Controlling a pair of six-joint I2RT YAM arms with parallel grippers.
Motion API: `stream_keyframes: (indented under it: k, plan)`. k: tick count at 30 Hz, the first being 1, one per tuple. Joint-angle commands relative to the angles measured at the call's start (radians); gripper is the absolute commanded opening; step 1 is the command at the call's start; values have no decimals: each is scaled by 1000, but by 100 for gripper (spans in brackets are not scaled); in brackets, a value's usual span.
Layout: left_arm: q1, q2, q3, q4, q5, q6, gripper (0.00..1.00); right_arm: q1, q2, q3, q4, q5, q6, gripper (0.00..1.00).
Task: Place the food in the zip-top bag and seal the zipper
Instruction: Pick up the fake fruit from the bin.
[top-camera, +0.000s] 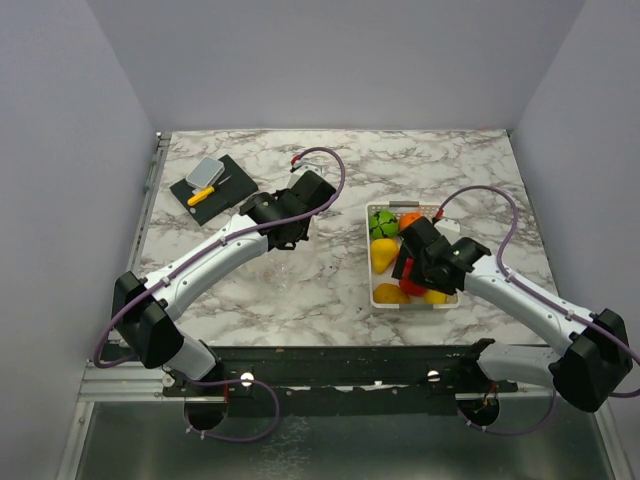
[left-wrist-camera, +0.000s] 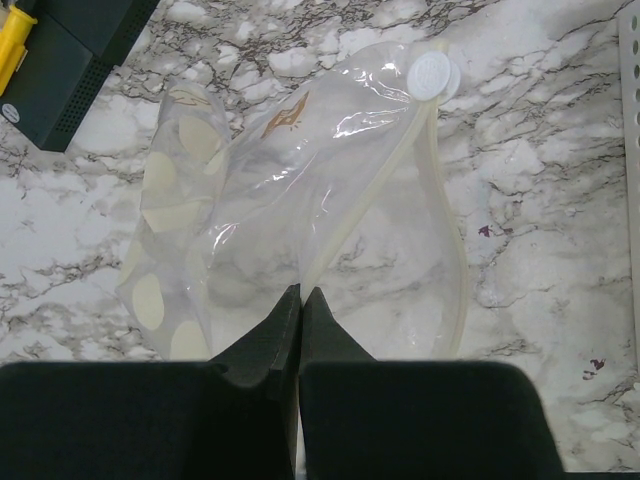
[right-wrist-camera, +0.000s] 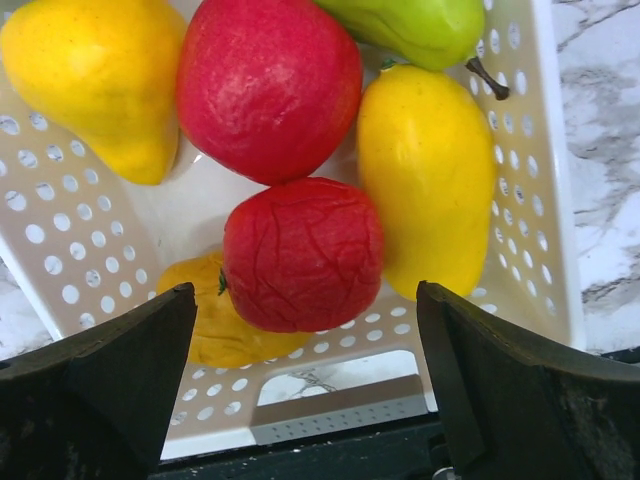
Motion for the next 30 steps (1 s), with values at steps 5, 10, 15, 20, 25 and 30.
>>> stream_keyframes:
  k: [5,10,15,20,25,30]
  plan:
    - [2,-19,-13,16,10,13,0,-34,22,-46,122,-67,3,93]
    - [2,-15,-14,15,11,15,0,-60,19,-79,152,-84,-2,89]
    - [2,-14,-14,15,14,14,0,-72,15,-93,161,-88,-11,70]
    - [3,-18,-14,15,13,11,0,-75,-20,-80,146,-78,-24,41]
    - [2,-21,-12,15,20,5,0,-75,-55,-40,128,-80,-54,31]
    - [2,-25,-9,14,18,4,0,-75,-88,23,146,-138,-110,24]
